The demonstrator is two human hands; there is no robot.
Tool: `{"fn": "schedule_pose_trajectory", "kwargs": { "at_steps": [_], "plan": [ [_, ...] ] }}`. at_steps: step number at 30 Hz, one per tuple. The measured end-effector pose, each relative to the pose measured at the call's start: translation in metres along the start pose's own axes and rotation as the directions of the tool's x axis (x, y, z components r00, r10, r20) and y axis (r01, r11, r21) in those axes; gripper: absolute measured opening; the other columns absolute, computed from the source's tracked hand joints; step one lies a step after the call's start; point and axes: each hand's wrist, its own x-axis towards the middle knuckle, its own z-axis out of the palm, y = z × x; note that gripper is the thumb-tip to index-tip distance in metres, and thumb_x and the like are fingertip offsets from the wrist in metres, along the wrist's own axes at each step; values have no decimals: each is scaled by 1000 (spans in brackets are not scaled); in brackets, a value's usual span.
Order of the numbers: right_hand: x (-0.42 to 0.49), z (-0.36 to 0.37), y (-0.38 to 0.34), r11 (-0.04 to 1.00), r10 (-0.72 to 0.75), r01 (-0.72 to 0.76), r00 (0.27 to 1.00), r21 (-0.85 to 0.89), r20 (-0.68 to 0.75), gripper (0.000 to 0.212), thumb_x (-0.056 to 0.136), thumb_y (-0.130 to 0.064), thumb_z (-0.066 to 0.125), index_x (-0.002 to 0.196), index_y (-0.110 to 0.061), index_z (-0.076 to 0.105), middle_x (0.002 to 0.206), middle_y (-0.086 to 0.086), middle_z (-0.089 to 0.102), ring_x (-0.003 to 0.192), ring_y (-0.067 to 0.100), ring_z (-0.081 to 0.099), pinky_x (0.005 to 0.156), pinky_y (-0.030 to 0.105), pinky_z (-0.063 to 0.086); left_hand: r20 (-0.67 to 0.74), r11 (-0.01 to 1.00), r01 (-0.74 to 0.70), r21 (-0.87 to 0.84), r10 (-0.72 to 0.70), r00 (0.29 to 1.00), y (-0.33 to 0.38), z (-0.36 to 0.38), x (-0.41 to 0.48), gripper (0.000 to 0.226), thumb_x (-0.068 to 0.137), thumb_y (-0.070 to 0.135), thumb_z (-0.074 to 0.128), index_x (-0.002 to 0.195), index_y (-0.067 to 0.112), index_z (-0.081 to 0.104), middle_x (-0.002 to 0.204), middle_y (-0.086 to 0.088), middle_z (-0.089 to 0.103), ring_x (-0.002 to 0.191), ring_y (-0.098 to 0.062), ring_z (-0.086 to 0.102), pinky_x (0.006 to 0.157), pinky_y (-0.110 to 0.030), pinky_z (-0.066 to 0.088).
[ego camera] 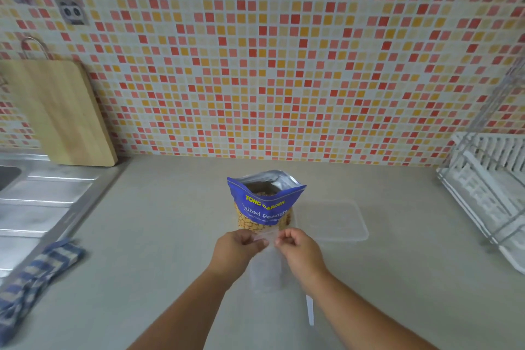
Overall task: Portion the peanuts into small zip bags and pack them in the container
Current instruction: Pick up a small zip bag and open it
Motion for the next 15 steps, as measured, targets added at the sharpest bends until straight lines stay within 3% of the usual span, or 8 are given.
{"fn": "schedule_pose_trajectory", "kwargs": {
  "at_steps": [3, 6, 9, 12, 13, 15],
  "plan": [
    [-1, -4, -7, 1000, -7, 8, 999, 25, -45, 6, 82, -22, 68, 80, -20, 63, 76, -6, 63, 74, 12, 57, 70, 22, 43, -86, 992, -109, 58, 114, 990, 2, 4, 1, 32, 70, 22, 80, 62, 1, 57, 55, 3, 45, 53, -13, 38, 53, -24, 32],
    [-2, -4, -13, 997, 18, -18, 1000, 75, -2, 22, 80, -35, 70, 67, -20, 59, 63, -7, 58, 62, 11, 51, 65, 25, 41, -139, 946, -247, 210, 279, 950, 4, 6, 1, 39, 68, 20, 81, 49, 19, 47, 51, 6, 44, 50, -7, 40, 50, -16, 31],
    [-1, -4, -21, 999, 12, -14, 999, 39, 35, 20, 76, -28, 70, 61, -21, 60, 63, -5, 60, 59, 12, 50, 63, 27, 42, -84, 826, -398, 399, 465, 881, 5, 5, 0, 39, 70, 21, 80, 50, 28, 47, 53, 13, 44, 57, -7, 43, 54, -13, 30],
    [0, -8, -28, 998, -24, 25, 999, -59, 27, 17, 77, -16, 65, 63, -24, 59, 64, -6, 60, 64, 14, 53, 66, 27, 43, -24, 708, -491, 508, 581, 813, 3, 3, 2, 22, 65, 26, 80, 66, 16, 61, 66, 15, 49, 70, -15, 45, 60, -19, 33],
    [0, -9, -29, 993, -48, 50, 999, -111, 21, 17, 78, -15, 63, 65, -24, 57, 67, -7, 60, 68, 15, 55, 68, 25, 43, -10, 715, -484, 505, 565, 825, 4, 2, 0, 25, 64, 29, 81, 76, 16, 63, 74, 15, 50, 76, -15, 45, 64, -16, 34],
    [-1, -11, -31, 978, -92, 96, 995, -187, 27, 13, 79, -13, 62, 72, -22, 57, 72, -7, 61, 74, 15, 58, 70, 21, 42, 54, 764, -457, 456, 489, 871, 8, 0, -5, 55, 57, 42, 80, 104, 22, 59, 94, 22, 47, 92, -10, 40, 77, -10, 32]
  ]
}}
